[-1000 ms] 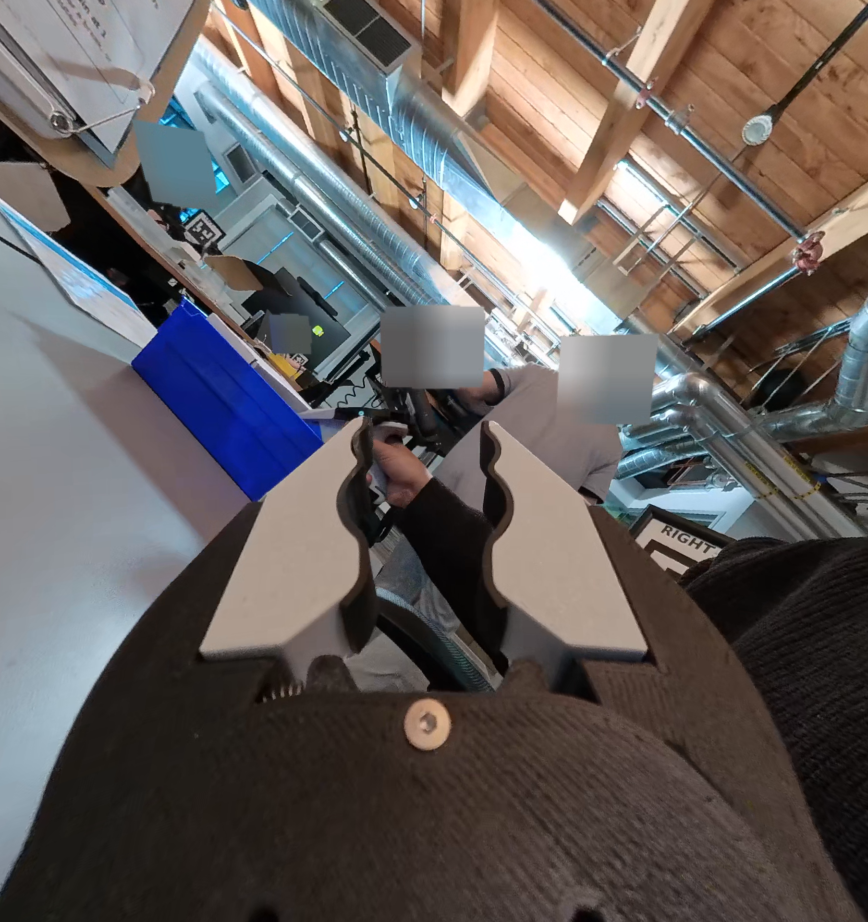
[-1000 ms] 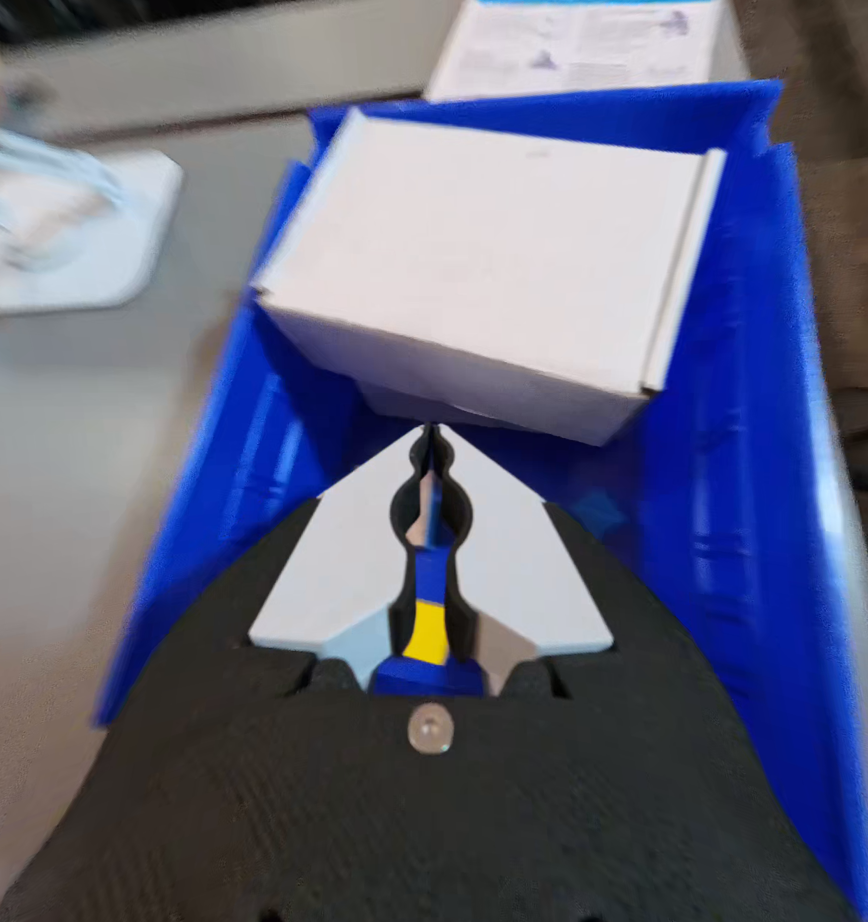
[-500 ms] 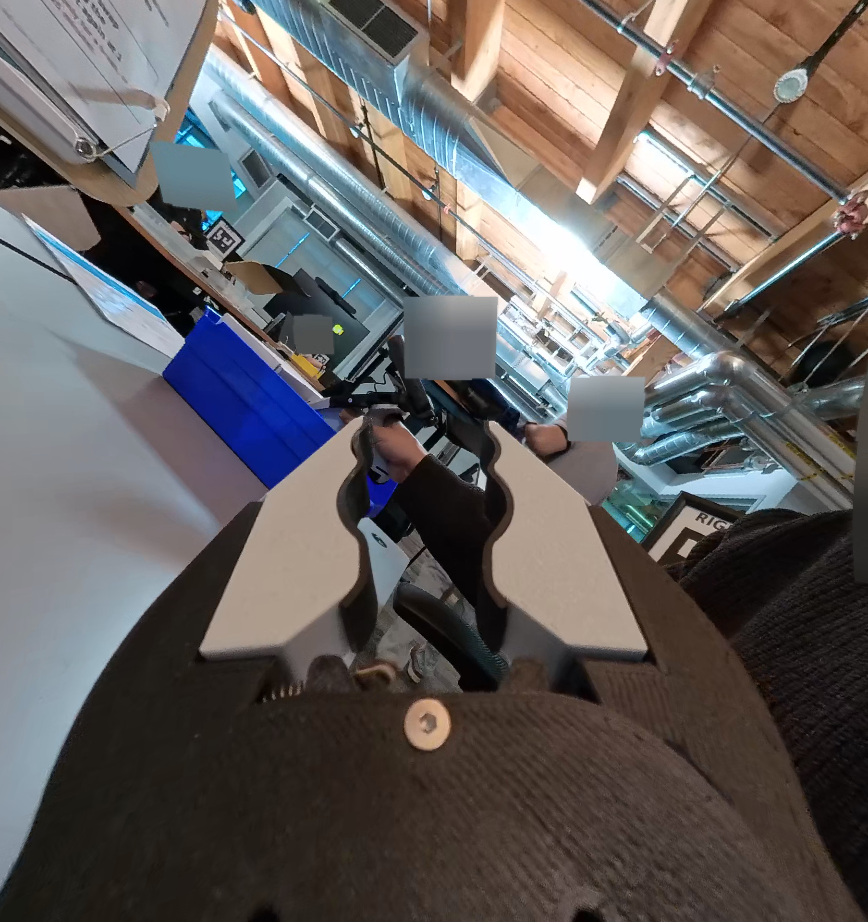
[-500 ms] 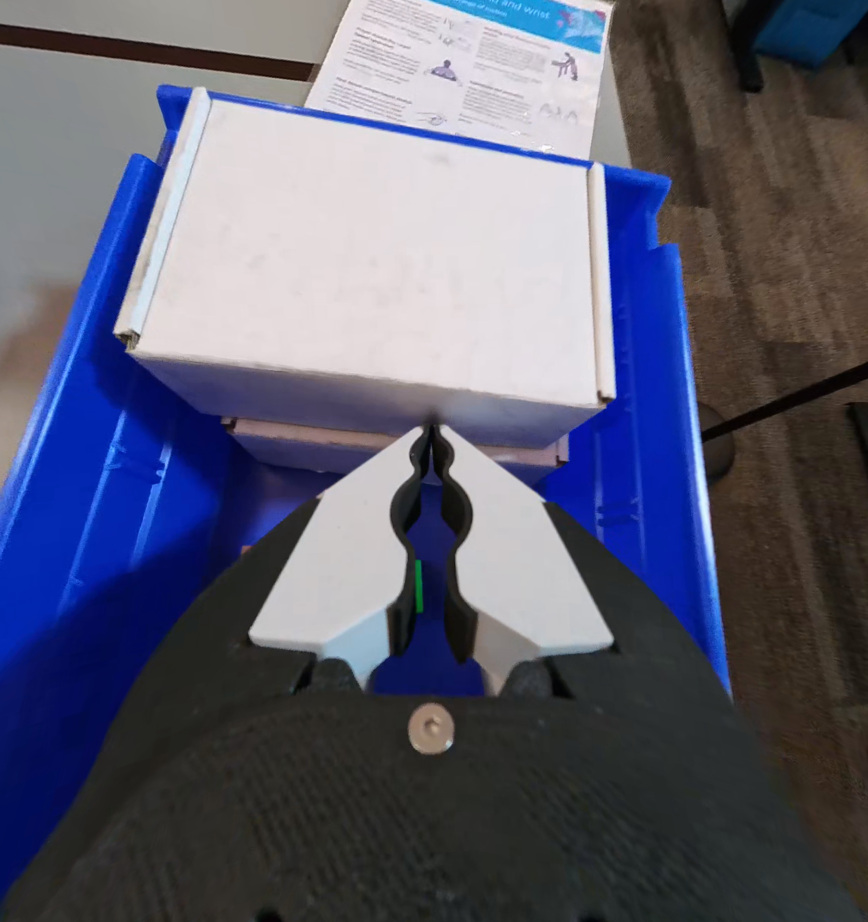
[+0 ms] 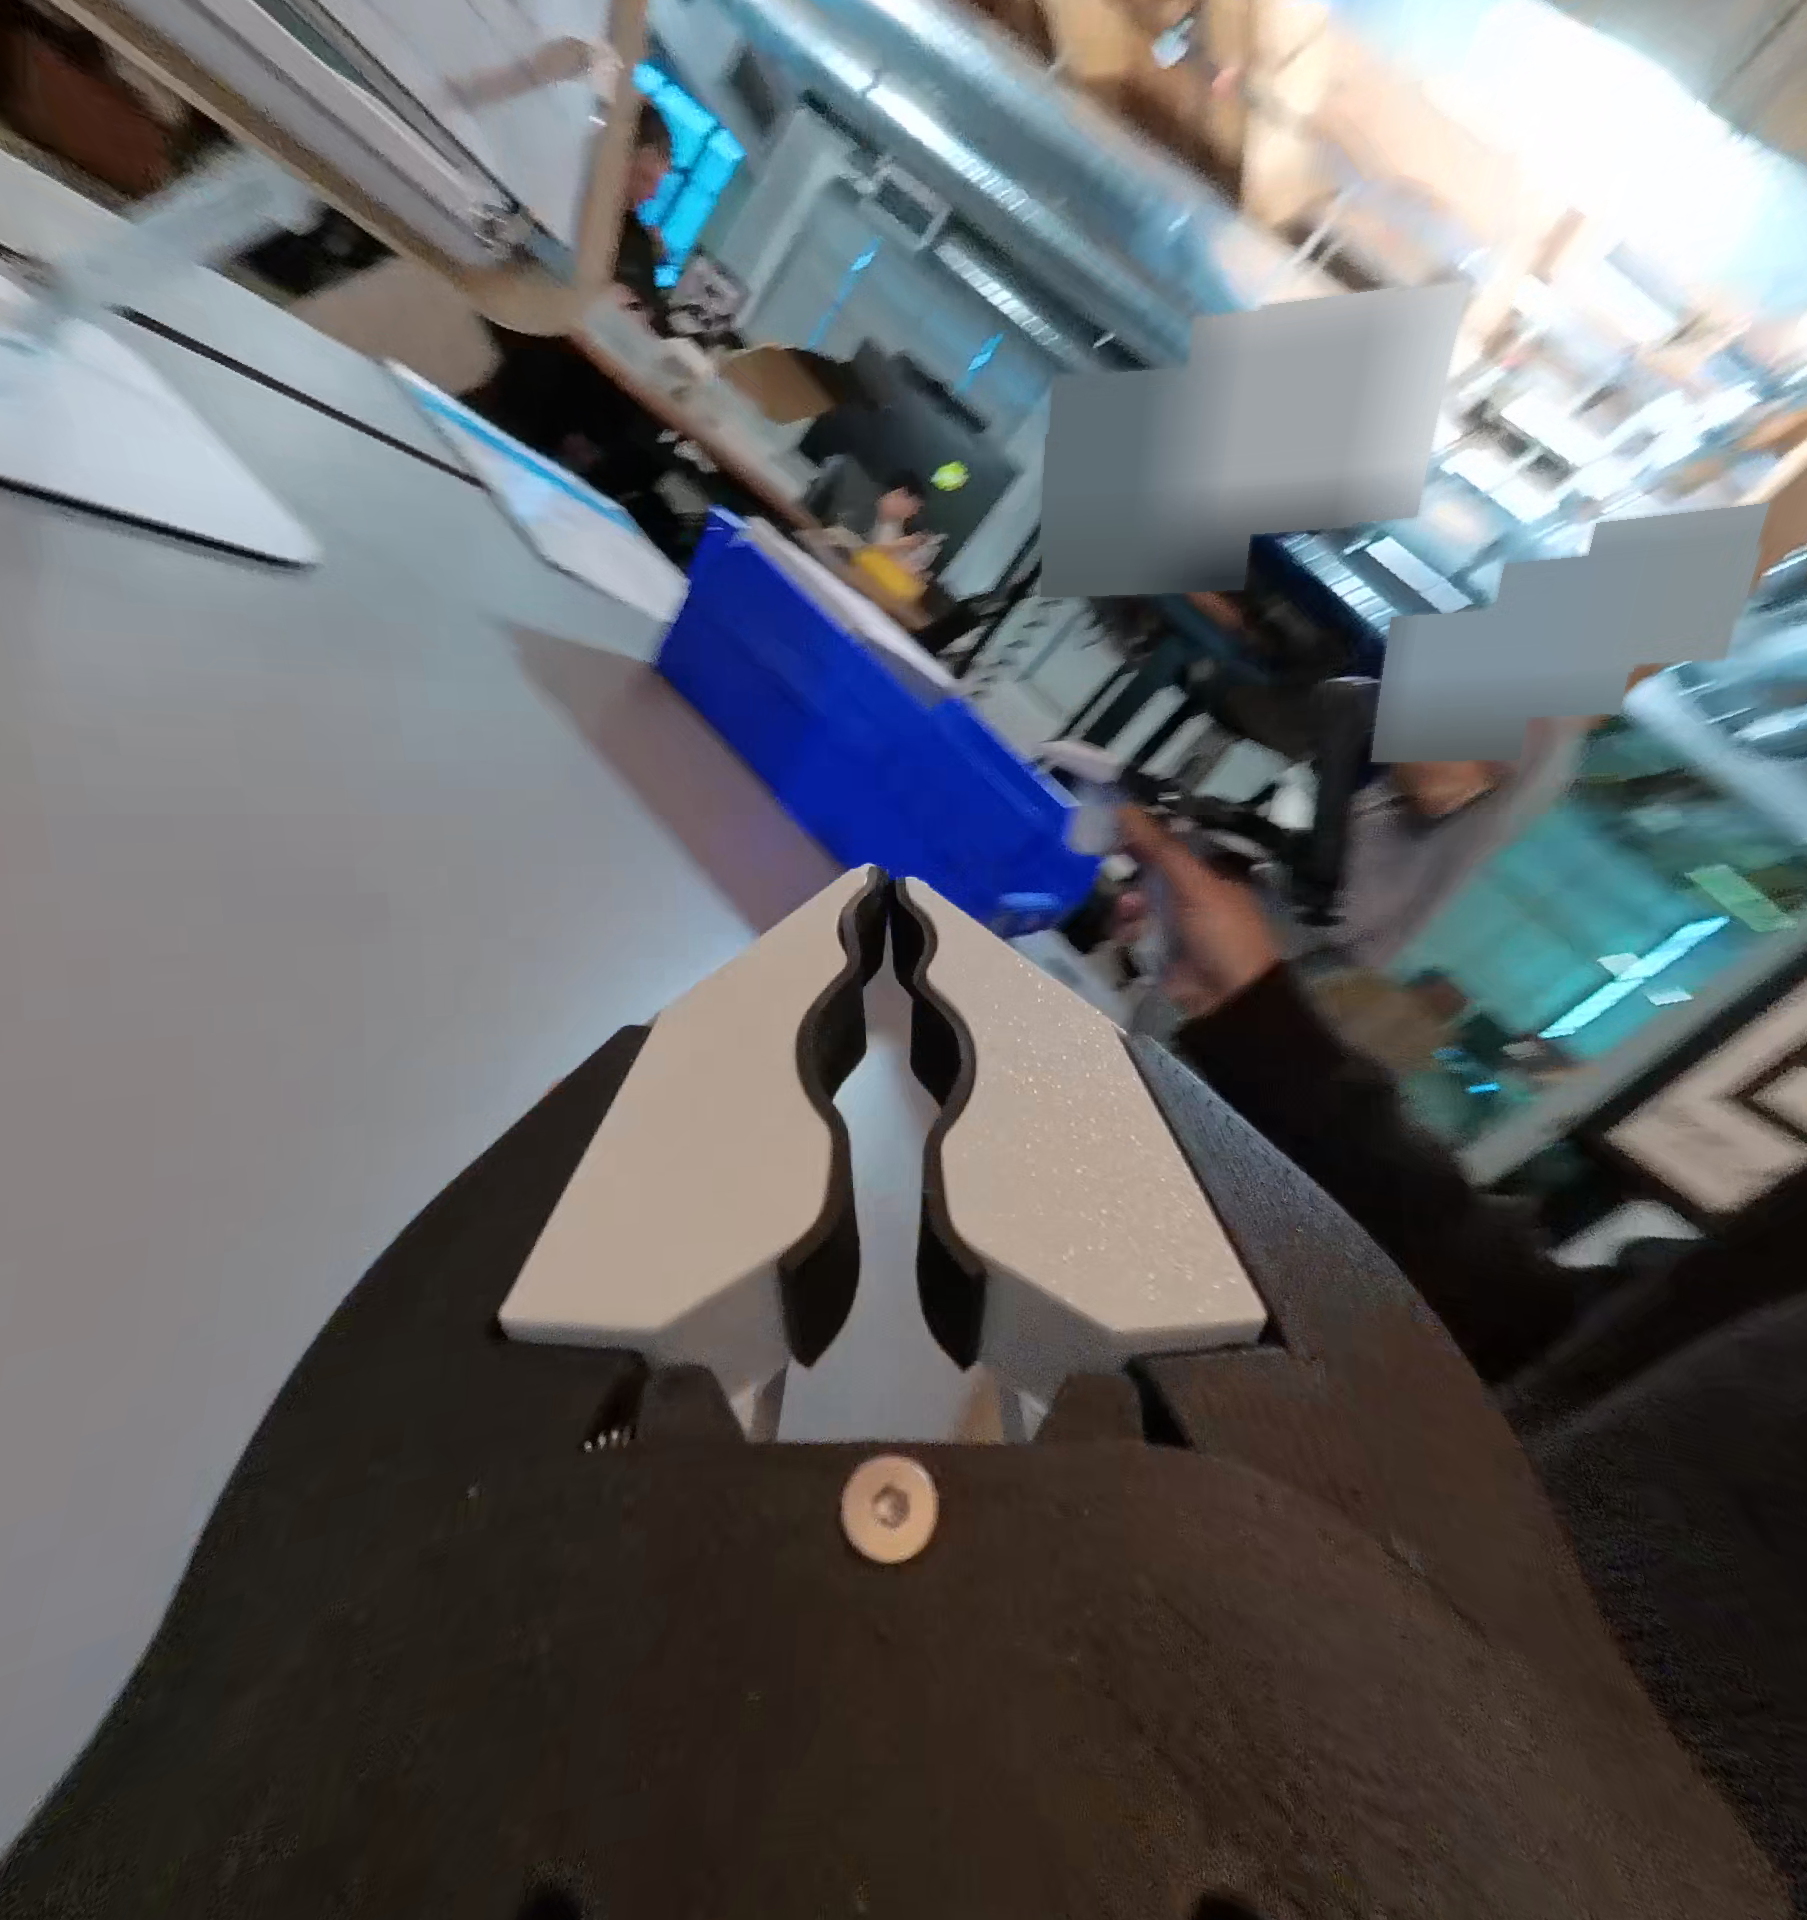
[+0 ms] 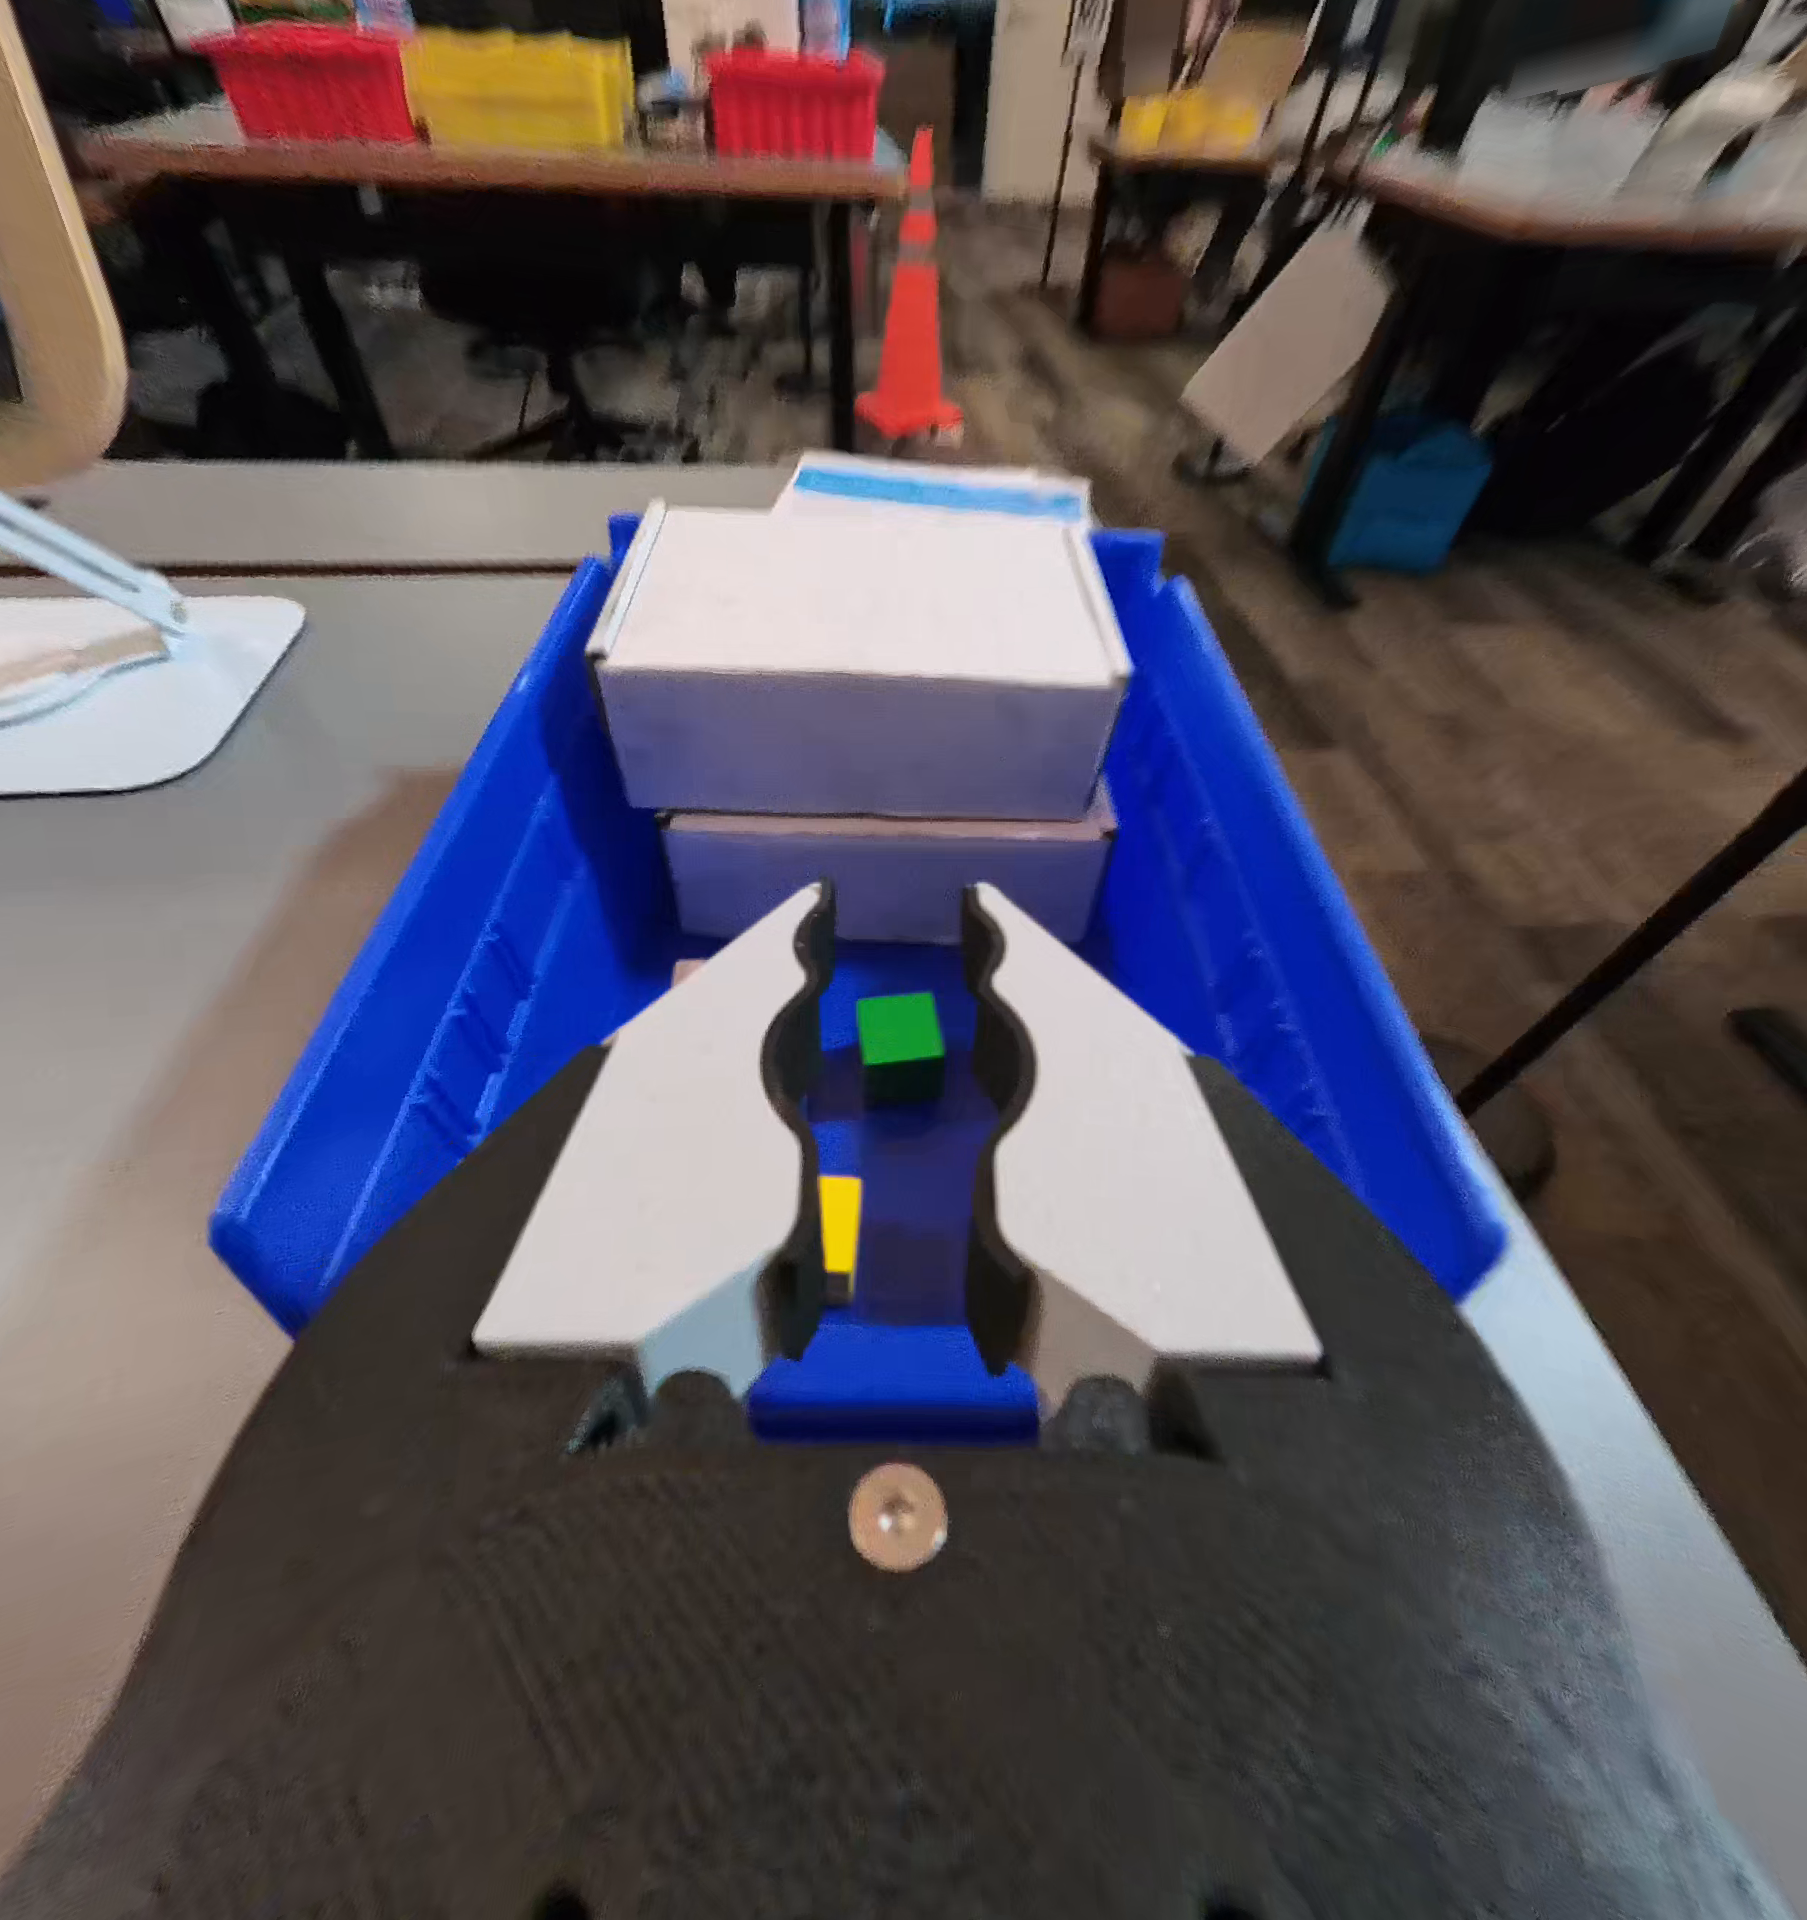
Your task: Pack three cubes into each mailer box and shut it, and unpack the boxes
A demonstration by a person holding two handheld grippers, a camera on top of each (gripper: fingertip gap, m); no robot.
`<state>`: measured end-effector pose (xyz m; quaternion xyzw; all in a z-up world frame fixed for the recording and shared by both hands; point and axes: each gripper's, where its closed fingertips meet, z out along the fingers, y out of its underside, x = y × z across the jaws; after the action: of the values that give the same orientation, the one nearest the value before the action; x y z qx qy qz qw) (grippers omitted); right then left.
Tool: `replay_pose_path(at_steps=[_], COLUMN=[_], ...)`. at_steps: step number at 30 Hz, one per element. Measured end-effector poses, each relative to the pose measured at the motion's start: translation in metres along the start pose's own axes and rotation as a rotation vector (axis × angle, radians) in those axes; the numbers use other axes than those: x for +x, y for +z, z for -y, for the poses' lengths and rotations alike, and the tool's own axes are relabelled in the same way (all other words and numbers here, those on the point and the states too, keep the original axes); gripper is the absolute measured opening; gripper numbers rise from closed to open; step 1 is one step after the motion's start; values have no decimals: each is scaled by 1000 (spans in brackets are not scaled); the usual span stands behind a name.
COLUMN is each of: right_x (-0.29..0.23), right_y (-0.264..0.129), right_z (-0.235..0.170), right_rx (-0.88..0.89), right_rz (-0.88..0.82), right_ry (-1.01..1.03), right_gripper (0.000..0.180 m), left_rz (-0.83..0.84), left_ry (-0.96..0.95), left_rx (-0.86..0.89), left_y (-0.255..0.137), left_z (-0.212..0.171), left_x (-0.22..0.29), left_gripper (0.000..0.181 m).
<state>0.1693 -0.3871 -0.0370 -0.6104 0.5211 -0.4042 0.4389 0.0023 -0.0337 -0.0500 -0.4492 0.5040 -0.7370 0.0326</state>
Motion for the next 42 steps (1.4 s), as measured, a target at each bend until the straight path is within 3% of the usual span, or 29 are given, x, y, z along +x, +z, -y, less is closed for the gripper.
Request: replay_pose_path(at_steps=[1,5,11,17,21,26,30,34,42], right_x=[3,7,31,51,61,72,83,96,94], right_y=[-6,-21,-30,-51,-60,-61,-51,-46,-16], right_z=[3,12,-13,-25,-34,-46,-55,-58,-61], right_rx=[43,118,20,-14,-18,-54,-92,-92,-100], right_rz=[-2,71,-49,-134,-141,-135,-122,-113,-50], right_ry=[-8,120,8,21,69,73,72,157,210], right_gripper=[20,37,59,66,62,47,51,59,56], left_rz=[61,281,681,501,523,489,531,503,509], left_ry=[51,165,358,141,206,345,448,468,505], left_rx=[-13,-72,-207,-108,1,-151,-72,-108,-88], left_y=[-2,-6,-23,-5,13,43,39,46,38], left_z=[3,10,18,34,49,30,41,37,38], left_x=[-11,-44,-109,-95,-98,-92,-90,-91,-84], left_gripper=[0,0,0,9,0,18,24,26,22])
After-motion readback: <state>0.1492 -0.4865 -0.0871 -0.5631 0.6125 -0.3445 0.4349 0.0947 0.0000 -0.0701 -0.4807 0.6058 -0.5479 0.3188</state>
